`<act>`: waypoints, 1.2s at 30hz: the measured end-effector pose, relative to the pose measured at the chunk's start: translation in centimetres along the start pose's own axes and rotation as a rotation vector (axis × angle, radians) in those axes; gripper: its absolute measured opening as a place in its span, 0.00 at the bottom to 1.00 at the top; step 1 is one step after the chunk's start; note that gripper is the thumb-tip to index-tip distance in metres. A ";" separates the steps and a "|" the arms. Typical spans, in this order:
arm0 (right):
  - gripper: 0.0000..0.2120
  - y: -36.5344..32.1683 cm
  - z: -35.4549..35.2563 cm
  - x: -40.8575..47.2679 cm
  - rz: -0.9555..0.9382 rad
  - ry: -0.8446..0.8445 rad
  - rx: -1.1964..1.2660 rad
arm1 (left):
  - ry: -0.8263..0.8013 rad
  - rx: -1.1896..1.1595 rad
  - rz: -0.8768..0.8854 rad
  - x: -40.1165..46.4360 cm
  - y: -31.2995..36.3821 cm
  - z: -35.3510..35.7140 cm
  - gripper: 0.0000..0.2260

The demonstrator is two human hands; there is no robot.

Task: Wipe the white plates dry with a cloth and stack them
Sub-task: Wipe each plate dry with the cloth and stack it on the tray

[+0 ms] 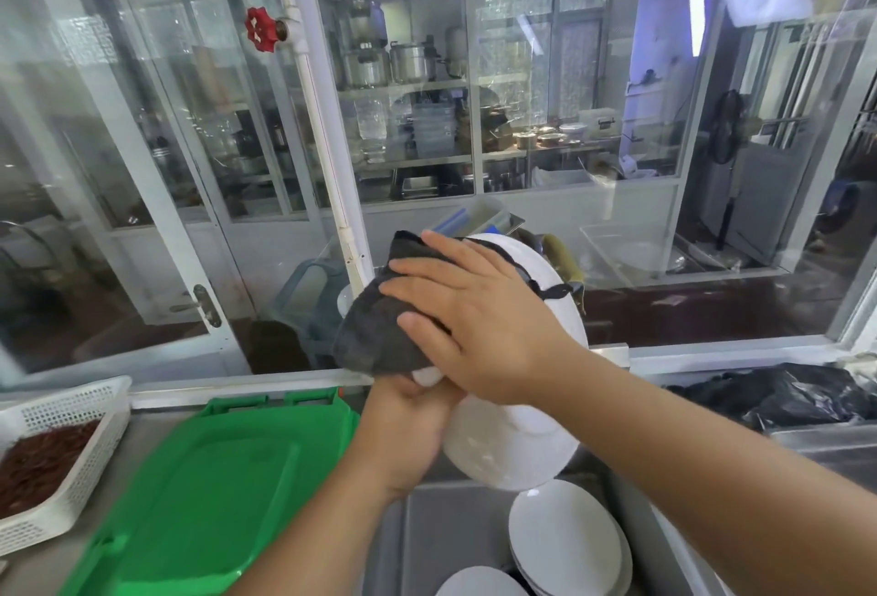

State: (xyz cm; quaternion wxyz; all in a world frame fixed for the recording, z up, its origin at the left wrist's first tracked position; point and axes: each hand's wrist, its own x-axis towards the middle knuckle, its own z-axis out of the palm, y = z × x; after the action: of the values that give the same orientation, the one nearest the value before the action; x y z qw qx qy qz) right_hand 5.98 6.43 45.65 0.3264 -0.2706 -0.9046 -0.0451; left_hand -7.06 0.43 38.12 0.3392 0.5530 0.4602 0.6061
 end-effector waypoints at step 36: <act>0.29 6.7 6.5 -9.7 1.147 0.239 1.893 | 0.261 -0.270 -0.016 -0.2 -1.8 1.2 0.25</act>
State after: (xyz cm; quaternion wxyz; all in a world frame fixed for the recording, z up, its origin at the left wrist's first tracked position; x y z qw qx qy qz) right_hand 12.01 9.30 33.94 0.4584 -0.2844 -0.2775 0.7950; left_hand -6.00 1.07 36.29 0.3526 0.4151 0.4191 0.7264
